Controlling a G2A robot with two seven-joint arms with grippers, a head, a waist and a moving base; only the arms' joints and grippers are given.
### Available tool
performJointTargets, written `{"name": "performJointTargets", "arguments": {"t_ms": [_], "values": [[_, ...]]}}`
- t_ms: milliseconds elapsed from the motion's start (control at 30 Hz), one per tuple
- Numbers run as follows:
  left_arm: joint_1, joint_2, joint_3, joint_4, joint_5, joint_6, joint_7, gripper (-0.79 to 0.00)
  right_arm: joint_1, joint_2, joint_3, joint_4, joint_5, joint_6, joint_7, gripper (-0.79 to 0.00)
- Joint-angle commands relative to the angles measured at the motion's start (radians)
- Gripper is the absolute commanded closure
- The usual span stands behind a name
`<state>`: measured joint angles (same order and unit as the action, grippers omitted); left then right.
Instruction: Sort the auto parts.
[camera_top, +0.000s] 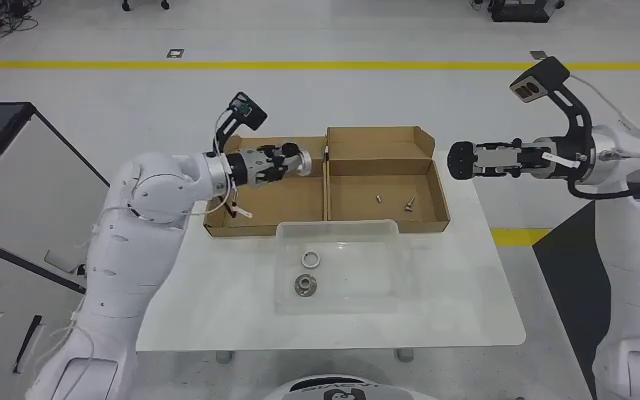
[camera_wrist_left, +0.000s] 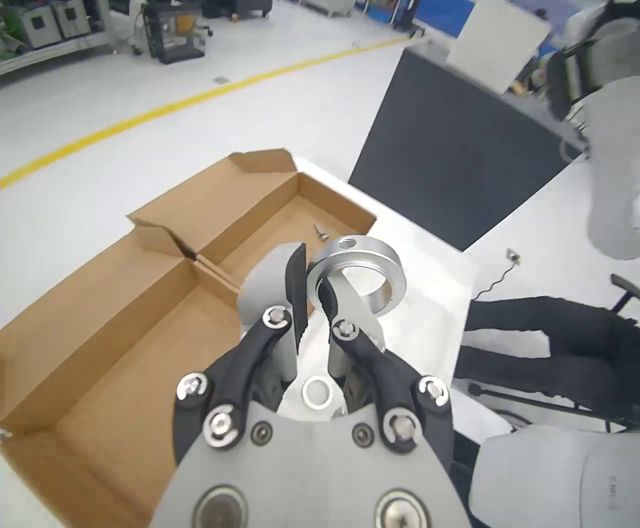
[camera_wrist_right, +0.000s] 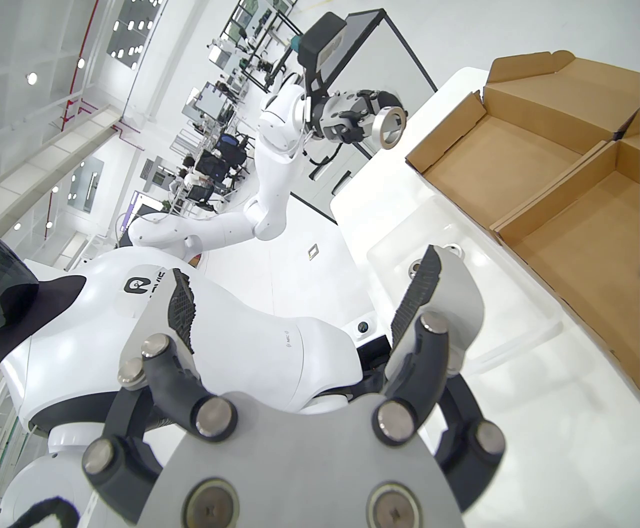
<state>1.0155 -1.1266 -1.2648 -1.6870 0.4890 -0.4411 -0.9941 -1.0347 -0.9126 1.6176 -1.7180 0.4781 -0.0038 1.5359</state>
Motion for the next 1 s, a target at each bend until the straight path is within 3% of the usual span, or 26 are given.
{"name": "performJointTargets", "arguments": {"t_ms": [0,233,533,967], "values": [[-0.039,-0.001,0.032,0.030,0.040,0.004,-0.030,0.000,0.000,0.000,0.000,0.000,0.000,0.000,0.000,-0.785],[-0.203,-0.026,0.196,0.202,0.141,-0.007,-0.085,0.000,0.000,0.000,0.000,0.000,0.000,0.000,0.000,-0.785],[-0.391,-0.086,0.419,0.459,0.243,-0.017,-0.106,0.000,0.000,0.000,0.000,0.000,0.000,0.000,0.000,-0.785],[-0.531,-0.201,0.663,0.811,0.316,-0.051,-0.084,0.000,0.000,0.000,0.000,0.000,0.000,0.000,0.000,-0.785]]}}
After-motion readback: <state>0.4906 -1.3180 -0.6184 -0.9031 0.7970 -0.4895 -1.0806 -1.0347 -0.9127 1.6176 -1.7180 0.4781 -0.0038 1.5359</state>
